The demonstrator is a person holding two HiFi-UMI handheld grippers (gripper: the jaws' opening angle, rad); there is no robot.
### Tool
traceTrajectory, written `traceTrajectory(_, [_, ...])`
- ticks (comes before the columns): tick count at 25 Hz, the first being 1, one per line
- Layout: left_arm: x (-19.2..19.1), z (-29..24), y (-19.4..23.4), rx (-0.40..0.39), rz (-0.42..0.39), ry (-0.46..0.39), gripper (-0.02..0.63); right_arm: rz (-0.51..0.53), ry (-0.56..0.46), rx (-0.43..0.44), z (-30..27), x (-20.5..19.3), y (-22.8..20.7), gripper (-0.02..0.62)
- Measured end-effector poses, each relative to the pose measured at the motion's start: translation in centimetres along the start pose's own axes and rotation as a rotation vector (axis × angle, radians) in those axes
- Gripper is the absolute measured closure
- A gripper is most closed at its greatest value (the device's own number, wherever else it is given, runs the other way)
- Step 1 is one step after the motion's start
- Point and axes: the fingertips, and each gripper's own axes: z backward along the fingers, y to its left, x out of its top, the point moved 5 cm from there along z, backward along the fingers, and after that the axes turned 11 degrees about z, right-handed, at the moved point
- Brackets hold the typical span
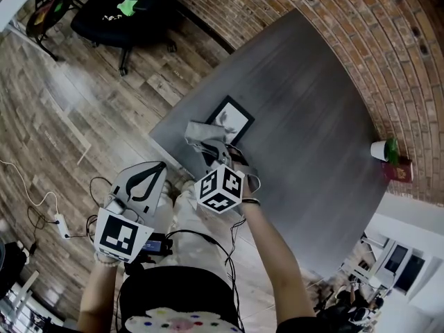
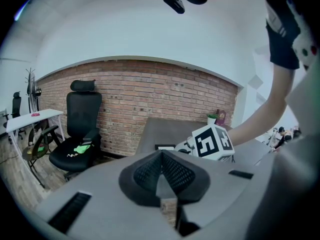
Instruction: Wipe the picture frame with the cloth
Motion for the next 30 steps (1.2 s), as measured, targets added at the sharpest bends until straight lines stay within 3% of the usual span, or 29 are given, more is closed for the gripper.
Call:
traceTrajectory(10, [0.0,0.1,-0.4,-0.014,-0.005,0.001,0.597,-0.053,0.019,0.005,1.4,-1.4,2.1,0.578])
traceTrajectory(14, [0.1,0.0,-0.5,-0.013,-0.005,-0.002,0.597,-0.023,0.014,-0.055,3.6,-1.5,1.7,0.58])
traceTrajectory(25, [0.6,-0.6,-0.3,-0.007,-0.005,-0.007,0.597,0.071,0.054,-0.288,7.5,-2.3,-5.6,0.579])
traceTrajectory(30, [0.5,-0.8,-0.4,-0.006,-0.003,-0.005,0.597,-0.001,0.09,-0.315,5.5,-4.1,-9.0,0.579])
